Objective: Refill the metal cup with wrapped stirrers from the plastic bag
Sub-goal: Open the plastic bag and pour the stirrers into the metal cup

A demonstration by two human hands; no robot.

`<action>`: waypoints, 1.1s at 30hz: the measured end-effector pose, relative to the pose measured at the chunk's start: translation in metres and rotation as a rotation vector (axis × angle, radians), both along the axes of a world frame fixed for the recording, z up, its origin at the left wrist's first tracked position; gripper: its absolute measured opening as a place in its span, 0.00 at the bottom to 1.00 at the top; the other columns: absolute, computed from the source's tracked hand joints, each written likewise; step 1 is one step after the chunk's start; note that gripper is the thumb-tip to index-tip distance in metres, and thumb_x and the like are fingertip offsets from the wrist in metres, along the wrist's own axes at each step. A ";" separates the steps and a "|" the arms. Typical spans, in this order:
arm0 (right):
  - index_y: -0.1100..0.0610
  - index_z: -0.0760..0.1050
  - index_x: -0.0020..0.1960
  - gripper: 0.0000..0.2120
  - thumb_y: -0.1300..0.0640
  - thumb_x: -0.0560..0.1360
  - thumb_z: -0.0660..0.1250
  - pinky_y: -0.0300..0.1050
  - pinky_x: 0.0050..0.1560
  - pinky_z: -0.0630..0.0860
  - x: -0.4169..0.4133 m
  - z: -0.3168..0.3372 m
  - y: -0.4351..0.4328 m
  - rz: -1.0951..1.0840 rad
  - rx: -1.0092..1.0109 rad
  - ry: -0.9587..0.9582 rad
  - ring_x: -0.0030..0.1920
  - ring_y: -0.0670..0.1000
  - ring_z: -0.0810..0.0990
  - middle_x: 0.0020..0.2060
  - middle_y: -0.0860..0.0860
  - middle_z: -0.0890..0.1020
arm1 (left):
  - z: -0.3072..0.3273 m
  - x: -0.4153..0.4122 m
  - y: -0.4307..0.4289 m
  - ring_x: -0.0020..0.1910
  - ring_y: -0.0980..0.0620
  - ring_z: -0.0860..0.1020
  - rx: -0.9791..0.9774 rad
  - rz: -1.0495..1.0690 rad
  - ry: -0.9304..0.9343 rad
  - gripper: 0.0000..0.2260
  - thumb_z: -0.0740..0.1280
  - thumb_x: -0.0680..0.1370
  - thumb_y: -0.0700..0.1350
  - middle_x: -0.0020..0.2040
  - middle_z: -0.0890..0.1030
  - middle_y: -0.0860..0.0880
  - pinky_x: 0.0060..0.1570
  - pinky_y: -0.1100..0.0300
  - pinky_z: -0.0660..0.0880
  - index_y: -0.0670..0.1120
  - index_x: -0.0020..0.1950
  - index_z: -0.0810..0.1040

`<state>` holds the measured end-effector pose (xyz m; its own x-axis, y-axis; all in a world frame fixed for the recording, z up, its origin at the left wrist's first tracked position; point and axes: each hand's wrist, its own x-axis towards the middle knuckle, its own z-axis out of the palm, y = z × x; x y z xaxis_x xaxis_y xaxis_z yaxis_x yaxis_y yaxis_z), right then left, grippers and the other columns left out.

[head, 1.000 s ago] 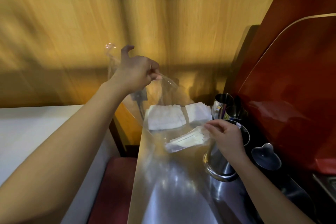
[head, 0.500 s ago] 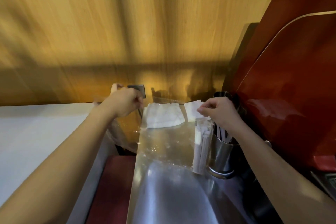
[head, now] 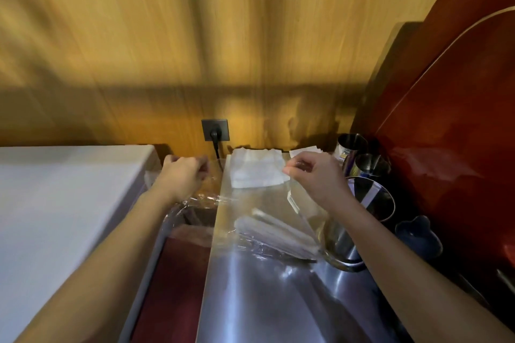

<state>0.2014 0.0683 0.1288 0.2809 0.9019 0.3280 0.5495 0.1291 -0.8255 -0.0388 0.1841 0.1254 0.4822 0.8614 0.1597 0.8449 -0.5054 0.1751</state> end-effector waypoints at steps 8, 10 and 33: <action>0.52 0.75 0.46 0.06 0.58 0.70 0.69 0.41 0.46 0.75 0.003 -0.029 -0.018 -0.023 -0.207 0.284 0.44 0.44 0.78 0.40 0.47 0.81 | -0.014 -0.008 0.003 0.40 0.49 0.73 -0.064 0.054 -0.265 0.09 0.62 0.76 0.37 0.35 0.76 0.55 0.50 0.54 0.65 0.51 0.39 0.71; 0.53 0.78 0.40 0.03 0.59 0.71 0.68 0.41 0.44 0.75 0.001 -0.031 -0.023 -0.048 -0.166 0.234 0.42 0.45 0.79 0.37 0.47 0.82 | -0.014 -0.008 0.001 0.42 0.48 0.75 -0.103 0.057 -0.279 0.09 0.62 0.76 0.38 0.37 0.76 0.56 0.53 0.52 0.68 0.50 0.39 0.72; 0.56 0.77 0.40 0.06 0.64 0.73 0.65 0.33 0.35 0.78 0.008 -0.001 -0.028 -0.160 0.176 0.571 0.33 0.44 0.82 0.32 0.51 0.82 | 0.058 0.020 -0.011 0.45 0.48 0.78 0.071 -0.119 -0.514 0.03 0.65 0.76 0.40 0.38 0.77 0.54 0.56 0.48 0.71 0.47 0.43 0.76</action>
